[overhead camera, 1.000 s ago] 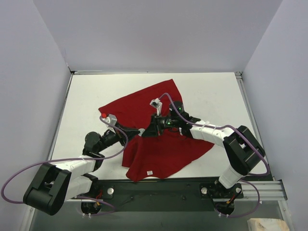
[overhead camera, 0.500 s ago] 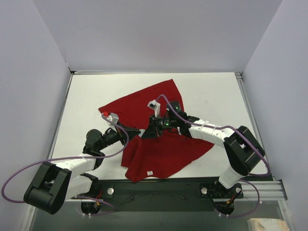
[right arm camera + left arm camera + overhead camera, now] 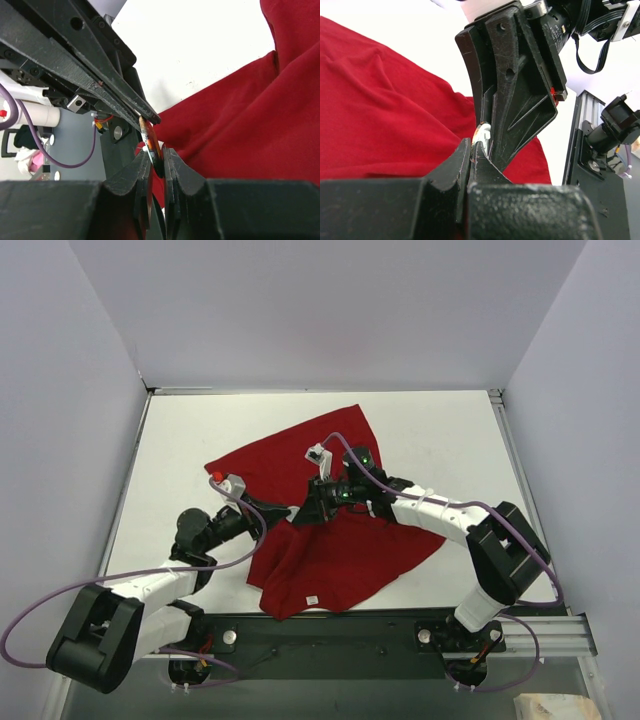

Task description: Pin the brooch onto the clothing

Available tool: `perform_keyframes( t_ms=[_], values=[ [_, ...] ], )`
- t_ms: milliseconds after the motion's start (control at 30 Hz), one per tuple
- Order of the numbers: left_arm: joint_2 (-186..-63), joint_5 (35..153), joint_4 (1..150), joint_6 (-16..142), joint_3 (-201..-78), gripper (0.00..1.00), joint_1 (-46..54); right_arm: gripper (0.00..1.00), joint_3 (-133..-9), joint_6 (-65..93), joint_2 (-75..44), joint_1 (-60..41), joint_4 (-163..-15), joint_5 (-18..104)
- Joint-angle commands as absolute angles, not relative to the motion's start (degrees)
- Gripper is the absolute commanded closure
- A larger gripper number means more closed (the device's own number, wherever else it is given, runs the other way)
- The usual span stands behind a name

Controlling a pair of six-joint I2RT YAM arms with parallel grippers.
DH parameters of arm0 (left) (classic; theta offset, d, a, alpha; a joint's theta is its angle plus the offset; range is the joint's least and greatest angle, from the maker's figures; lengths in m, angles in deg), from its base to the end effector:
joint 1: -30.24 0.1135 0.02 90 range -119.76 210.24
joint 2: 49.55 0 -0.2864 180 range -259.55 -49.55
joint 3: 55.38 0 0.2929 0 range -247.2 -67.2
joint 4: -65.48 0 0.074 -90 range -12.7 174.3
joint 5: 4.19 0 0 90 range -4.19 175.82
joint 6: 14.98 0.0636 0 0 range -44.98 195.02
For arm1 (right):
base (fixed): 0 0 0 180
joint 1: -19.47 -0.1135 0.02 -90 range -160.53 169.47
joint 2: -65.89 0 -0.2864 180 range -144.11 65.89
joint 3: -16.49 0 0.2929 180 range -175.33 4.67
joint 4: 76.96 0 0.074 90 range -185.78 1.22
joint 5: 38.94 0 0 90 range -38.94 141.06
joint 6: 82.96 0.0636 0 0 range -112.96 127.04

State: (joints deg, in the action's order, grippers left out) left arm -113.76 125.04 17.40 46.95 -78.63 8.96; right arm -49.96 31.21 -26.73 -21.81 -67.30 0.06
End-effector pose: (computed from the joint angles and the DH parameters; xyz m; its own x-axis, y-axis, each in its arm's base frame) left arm 0.2080 -0.1242 0.1946 -0.3055 -0.2722 -0.9125 0.8184 0.4148 -0.3978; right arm 0.2720 0.3045 0.2380 -0.5941 -0.1787 -0.7843 -0.8022 0.0598 0.5941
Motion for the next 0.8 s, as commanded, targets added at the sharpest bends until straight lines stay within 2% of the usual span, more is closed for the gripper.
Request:
perform_keyframes(
  t_ms=[0,533,633,667,733,767],
  values=[
    [-110.38,127.74,14.64,48.21,-80.57,1.00,6.51,1.00,-54.30,34.20,-27.27,-23.51,-64.52,4.03],
    [-103.44,120.54,15.77,52.35,-76.79,1.00,4.23,1.00,-54.40,35.43,-25.52,-22.72,-65.67,5.09],
    [-99.84,115.97,23.84,54.71,-77.66,1.00,4.23,0.87,-52.20,34.21,-22.54,-22.37,-64.96,5.09],
    [-98.87,113.53,26.82,56.37,-79.14,1.00,4.14,0.72,-51.58,33.51,-21.48,-22.11,-64.87,5.36],
    [-96.33,111.05,35.97,59.62,-80.64,1.00,3.53,0.58,-49.65,32.80,-18.84,-21.49,-64.96,6.84],
    [-95.53,110.00,38.43,60.69,-81.87,1.00,2.91,0.46,-48.95,32.53,-17.79,-21.32,-64.96,7.11]
  ],
)
